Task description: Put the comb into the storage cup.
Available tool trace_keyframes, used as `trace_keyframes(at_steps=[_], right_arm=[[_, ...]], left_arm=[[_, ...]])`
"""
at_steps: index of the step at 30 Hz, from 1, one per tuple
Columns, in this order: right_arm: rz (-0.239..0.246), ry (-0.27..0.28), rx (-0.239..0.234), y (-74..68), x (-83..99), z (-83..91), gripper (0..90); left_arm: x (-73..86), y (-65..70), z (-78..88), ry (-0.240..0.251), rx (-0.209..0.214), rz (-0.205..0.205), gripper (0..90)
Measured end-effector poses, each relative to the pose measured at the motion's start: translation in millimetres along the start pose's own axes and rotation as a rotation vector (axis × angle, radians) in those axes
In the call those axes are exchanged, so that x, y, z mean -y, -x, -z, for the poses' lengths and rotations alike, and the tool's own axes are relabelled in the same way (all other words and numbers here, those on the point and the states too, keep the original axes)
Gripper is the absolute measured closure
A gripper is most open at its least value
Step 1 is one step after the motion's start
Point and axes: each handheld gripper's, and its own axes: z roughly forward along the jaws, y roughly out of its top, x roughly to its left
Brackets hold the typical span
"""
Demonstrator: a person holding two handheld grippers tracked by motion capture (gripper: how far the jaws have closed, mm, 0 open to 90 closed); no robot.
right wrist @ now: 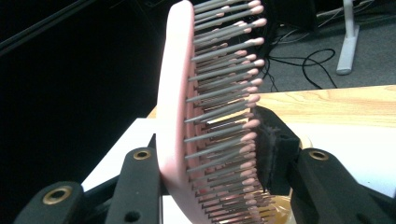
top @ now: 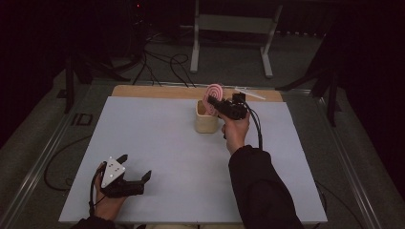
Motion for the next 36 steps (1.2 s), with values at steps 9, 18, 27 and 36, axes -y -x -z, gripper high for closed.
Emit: trace_keyframes(at_steps=[9, 18, 27, 36], right_arm=[[-0.014, 0.001, 0.007, 3.4, -0.3, -0.5, 58.0], [0.001, -0.011, 0.029, 8.3, -1.8, 1.6, 53.1], [0.054, -0.047, 0.063, 10.3, -2.2, 6.9, 46.2], [0.117, -0.09, 0.128, 9.4, 1.5, 11.6, 27.9]], left_arm=[[0.2, 0.7, -0.6, -0.001, 0.001, 0.002, 0.1], [0.3, 1.0, -1.4, -0.004, 0.002, 0.0, 0.1], [0.3, 2.3, -2.6, -0.009, 0.003, -0.009, 0.1], [0.2, 3.7, -3.1, -0.014, 0.002, -0.017, 0.1]])
